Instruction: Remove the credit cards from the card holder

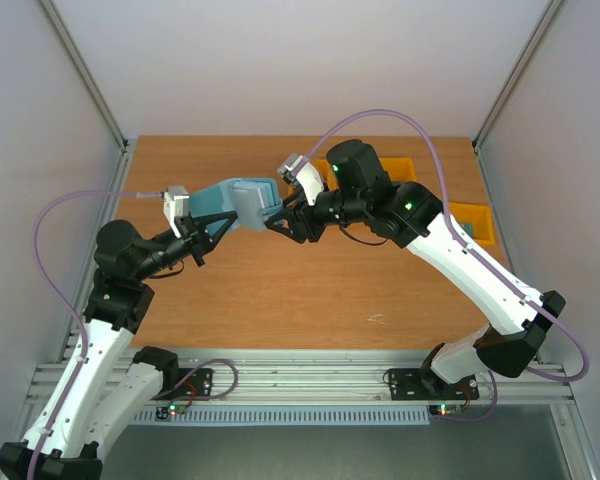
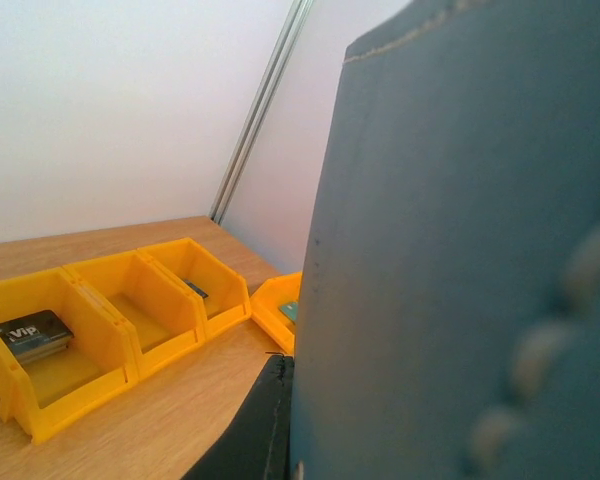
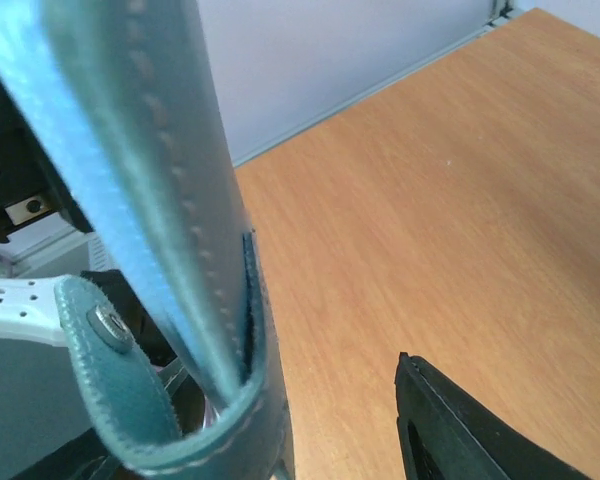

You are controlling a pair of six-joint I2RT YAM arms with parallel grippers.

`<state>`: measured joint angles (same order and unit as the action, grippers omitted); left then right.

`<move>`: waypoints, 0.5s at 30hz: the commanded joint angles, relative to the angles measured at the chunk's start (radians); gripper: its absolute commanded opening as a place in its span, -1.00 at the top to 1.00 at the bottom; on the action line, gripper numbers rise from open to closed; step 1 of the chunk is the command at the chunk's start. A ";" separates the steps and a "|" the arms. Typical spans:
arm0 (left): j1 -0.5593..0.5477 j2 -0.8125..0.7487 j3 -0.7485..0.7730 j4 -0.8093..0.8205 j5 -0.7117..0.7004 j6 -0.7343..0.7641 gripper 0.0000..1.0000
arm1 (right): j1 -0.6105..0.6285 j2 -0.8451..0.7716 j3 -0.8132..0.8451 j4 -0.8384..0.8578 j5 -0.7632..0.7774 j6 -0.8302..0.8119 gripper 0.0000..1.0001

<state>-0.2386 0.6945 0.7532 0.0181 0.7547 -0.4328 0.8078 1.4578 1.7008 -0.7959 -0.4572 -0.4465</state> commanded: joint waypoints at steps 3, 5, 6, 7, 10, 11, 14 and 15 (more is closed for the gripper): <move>0.001 -0.008 0.009 0.060 0.034 0.025 0.99 | -0.004 0.014 0.059 0.010 0.124 0.022 -0.03; 0.001 -0.009 0.007 0.060 0.040 0.031 0.99 | -0.004 0.026 0.070 0.006 0.118 0.024 -0.04; 0.000 -0.010 0.006 0.061 0.042 0.031 0.99 | -0.004 0.032 0.074 0.009 0.106 0.026 -0.05; 0.001 -0.011 0.005 0.061 0.045 0.031 0.99 | -0.003 0.037 0.077 0.013 0.097 0.029 -0.06; 0.000 -0.013 0.003 0.063 0.050 0.031 0.99 | 0.005 0.052 0.081 0.025 0.062 0.032 -0.11; -0.001 -0.013 0.002 0.064 0.049 0.030 1.00 | 0.013 0.062 0.087 0.027 0.049 0.032 -0.12; 0.000 -0.010 0.000 0.071 0.050 0.027 0.99 | 0.034 0.087 0.107 0.023 0.027 0.031 -0.12; -0.001 -0.010 -0.001 0.072 0.050 0.025 1.00 | 0.037 0.091 0.111 0.025 0.012 0.034 -0.08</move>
<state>-0.2386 0.6941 0.7532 0.0181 0.7788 -0.4137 0.8200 1.5192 1.7660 -0.7921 -0.3973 -0.4244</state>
